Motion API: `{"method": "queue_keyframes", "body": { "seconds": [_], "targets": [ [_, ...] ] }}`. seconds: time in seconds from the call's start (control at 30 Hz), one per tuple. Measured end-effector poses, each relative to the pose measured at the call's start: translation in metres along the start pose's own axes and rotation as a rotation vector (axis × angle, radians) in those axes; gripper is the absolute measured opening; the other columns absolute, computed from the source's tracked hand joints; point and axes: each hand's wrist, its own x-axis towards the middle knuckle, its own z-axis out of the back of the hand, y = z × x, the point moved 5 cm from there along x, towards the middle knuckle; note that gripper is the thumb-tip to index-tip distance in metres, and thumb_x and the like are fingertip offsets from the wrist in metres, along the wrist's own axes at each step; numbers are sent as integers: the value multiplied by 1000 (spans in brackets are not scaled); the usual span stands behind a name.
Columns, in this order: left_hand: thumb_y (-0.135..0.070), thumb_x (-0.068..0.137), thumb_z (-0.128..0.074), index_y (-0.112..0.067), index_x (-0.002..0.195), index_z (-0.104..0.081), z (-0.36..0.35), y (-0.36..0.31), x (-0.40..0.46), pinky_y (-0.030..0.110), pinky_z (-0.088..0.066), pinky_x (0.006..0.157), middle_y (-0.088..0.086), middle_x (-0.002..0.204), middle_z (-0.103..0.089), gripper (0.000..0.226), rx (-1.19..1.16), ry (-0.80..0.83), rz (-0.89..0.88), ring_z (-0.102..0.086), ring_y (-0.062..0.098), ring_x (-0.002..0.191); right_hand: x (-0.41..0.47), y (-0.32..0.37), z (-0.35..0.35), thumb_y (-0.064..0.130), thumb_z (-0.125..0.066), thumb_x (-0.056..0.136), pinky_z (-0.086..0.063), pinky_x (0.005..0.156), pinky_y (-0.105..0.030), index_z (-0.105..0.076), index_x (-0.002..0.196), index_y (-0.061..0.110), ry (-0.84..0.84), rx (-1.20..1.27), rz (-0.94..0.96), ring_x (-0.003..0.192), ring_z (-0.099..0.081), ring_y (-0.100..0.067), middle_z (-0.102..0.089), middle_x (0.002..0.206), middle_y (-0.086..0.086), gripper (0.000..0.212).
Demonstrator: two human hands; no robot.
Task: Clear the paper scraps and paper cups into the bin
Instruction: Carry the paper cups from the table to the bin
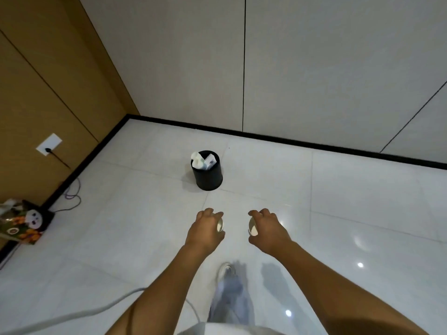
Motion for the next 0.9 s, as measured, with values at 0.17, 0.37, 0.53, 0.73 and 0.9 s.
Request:
{"method": "queue_keyframes", "body": {
  "seconds": [0.17, 0.37, 0.53, 0.73, 0.9],
  "targets": [
    [-29, 89, -59, -23, 142, -40, 44, 30, 98, 33, -39, 104, 0, 147, -33, 56, -45, -10, 41, -26, 19, 137, 105, 35, 30, 25, -66, 80, -47, 85, -31, -36, 142, 25, 3, 0, 13, 123, -39, -23, -40, 134, -2, 69],
    [-30, 88, -60, -23, 141, -41, 84, 54, 198, 32, -41, 102, 0, 145, -35, 57, -53, -15, 72, -29, 20, 135, 209, 62, 66, 25, -66, 79, -49, 83, -32, -36, 141, 27, 5, -1, 34, 121, -40, -23, -41, 132, -2, 68],
    [-30, 88, -60, -23, 140, -41, 98, 62, 270, 33, -42, 101, -1, 143, -36, 55, -85, 8, 100, -29, 19, 134, 289, 60, 90, 26, -65, 79, -49, 88, -34, -35, 141, 26, 56, -20, 48, 122, -39, -23, -41, 133, -2, 68],
    [-28, 88, -59, -23, 139, -42, 118, 66, 363, 35, -44, 97, -1, 139, -40, 54, -152, -34, 205, -35, 21, 127, 405, 61, 129, 24, -66, 79, -49, 91, -35, -37, 139, 25, 103, -47, 131, 120, -39, -23, -41, 131, -2, 67],
    [-27, 88, -56, -22, 129, -48, 138, 71, 424, 35, -48, 87, 2, 127, -46, 42, -156, -94, 363, -41, 22, 118, 494, 73, 161, 23, -66, 79, -50, 89, -35, -39, 138, 25, 173, -114, 231, 118, -43, -24, -44, 130, -4, 65]
  ]
}}
